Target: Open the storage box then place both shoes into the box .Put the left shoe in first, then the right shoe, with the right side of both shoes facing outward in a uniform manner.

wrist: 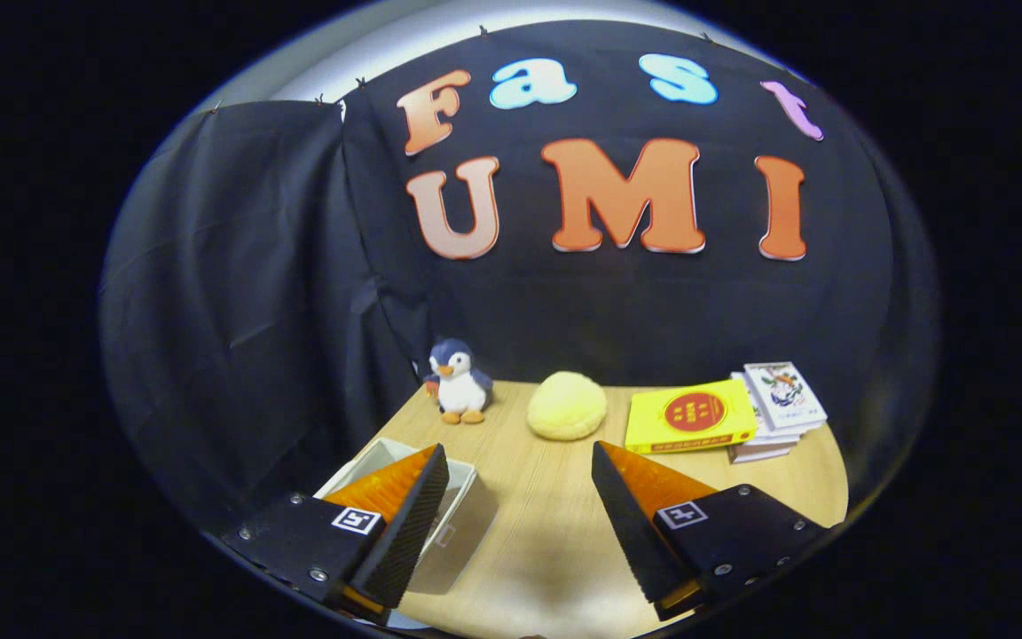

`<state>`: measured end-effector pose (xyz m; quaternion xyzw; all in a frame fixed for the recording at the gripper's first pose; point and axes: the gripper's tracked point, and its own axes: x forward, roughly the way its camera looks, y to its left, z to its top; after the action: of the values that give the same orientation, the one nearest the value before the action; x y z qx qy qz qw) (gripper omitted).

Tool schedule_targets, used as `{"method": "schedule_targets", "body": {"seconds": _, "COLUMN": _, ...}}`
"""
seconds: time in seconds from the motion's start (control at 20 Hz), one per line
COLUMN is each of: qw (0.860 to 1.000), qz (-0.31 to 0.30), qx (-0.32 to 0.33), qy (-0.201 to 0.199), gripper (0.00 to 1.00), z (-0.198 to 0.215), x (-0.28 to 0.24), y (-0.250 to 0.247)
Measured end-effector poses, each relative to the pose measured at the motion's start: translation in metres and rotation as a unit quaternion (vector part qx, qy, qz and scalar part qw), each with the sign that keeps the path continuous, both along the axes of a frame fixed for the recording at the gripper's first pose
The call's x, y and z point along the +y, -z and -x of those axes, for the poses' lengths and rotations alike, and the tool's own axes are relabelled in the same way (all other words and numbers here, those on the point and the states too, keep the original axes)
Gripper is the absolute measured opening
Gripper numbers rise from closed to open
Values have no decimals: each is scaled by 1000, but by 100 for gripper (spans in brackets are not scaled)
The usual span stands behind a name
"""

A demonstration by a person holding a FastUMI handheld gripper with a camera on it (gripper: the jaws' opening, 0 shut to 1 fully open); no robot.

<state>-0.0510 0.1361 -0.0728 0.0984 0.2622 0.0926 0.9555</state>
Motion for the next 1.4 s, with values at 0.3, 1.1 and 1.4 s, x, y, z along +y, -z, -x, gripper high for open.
{"method": "schedule_targets", "body": {"seconds": 0.3, "qw": 990, "qz": 31, "qx": -126, "qy": 50, "gripper": 98, "z": -6, "x": -70, "y": -64}}
{"method": "schedule_targets", "body": {"seconds": 1.1, "qw": 958, "qz": 69, "qx": -243, "qy": 138, "gripper": 97, "z": 6, "x": -169, "y": -112}}
{"method": "schedule_targets", "body": {"seconds": 1.4, "qw": 955, "qz": 69, "qx": -256, "qy": 135, "gripper": 97, "z": 5, "x": -169, "y": -115}}
